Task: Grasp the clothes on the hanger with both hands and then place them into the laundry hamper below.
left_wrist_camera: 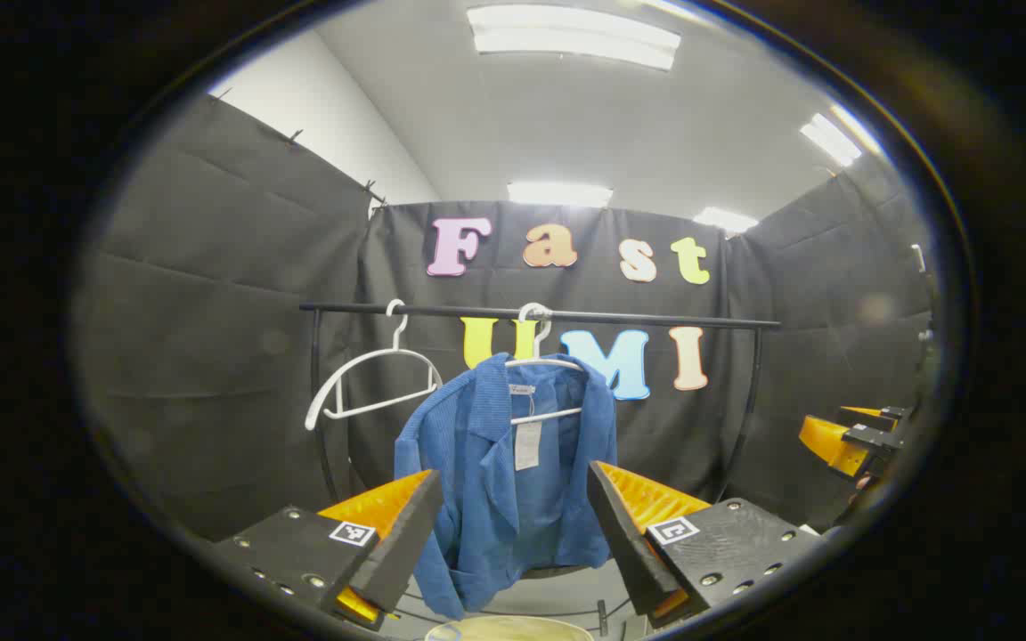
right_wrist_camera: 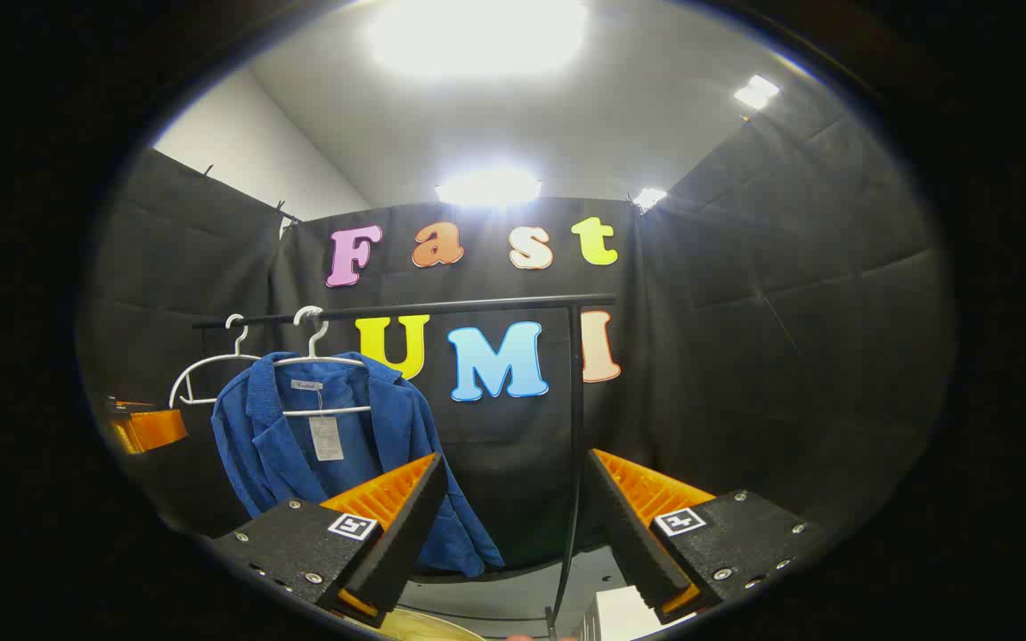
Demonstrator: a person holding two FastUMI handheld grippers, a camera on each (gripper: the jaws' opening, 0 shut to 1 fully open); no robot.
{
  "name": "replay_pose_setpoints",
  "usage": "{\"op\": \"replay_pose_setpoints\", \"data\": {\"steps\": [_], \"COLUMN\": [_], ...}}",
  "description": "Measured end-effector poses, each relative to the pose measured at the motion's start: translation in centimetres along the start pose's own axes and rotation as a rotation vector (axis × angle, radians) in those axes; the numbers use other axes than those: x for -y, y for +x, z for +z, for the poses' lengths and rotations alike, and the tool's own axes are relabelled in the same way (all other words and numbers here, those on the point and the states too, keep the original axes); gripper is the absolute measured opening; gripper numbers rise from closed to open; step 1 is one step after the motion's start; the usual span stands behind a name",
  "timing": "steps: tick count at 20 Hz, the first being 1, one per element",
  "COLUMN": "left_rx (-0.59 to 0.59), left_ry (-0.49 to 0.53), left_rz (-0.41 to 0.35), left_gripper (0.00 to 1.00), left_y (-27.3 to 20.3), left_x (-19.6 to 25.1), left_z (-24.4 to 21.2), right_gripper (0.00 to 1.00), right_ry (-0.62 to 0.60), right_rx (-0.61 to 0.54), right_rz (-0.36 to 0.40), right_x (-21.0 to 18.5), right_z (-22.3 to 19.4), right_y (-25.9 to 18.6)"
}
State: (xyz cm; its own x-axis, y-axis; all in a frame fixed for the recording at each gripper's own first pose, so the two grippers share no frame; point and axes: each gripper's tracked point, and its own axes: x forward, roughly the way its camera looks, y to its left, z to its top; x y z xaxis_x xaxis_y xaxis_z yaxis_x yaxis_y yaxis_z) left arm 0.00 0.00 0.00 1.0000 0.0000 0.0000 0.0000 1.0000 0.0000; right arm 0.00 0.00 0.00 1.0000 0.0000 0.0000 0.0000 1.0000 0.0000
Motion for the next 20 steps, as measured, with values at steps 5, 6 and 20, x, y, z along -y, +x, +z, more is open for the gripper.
{"op": "replay_pose_setpoints", "data": {"steps": [5, 6, 20], "left_rx": [-0.024, -0.025, -0.015], "left_ry": [-0.030, -0.044, -0.064], "left_rz": [0.018, 0.029, 0.080], "left_gripper": [0.94, 0.94, 0.94], "left_y": [0.0, -0.2, -2.9], "left_x": [-0.5, -1.0, -7.1], "left_z": [-1.0, -1.1, -1.2], "right_gripper": [0.96, 0.96, 0.97], "right_ry": [-0.003, -0.011, -0.043], "right_rx": [-0.011, -0.013, -0.001], "right_rz": [0.030, 0.037, 0.080], "right_x": [-1.4, -1.7, -8.3], "right_z": [0.1, 0.1, 1.2], "right_y": [1.3, 1.4, 1.1]}}
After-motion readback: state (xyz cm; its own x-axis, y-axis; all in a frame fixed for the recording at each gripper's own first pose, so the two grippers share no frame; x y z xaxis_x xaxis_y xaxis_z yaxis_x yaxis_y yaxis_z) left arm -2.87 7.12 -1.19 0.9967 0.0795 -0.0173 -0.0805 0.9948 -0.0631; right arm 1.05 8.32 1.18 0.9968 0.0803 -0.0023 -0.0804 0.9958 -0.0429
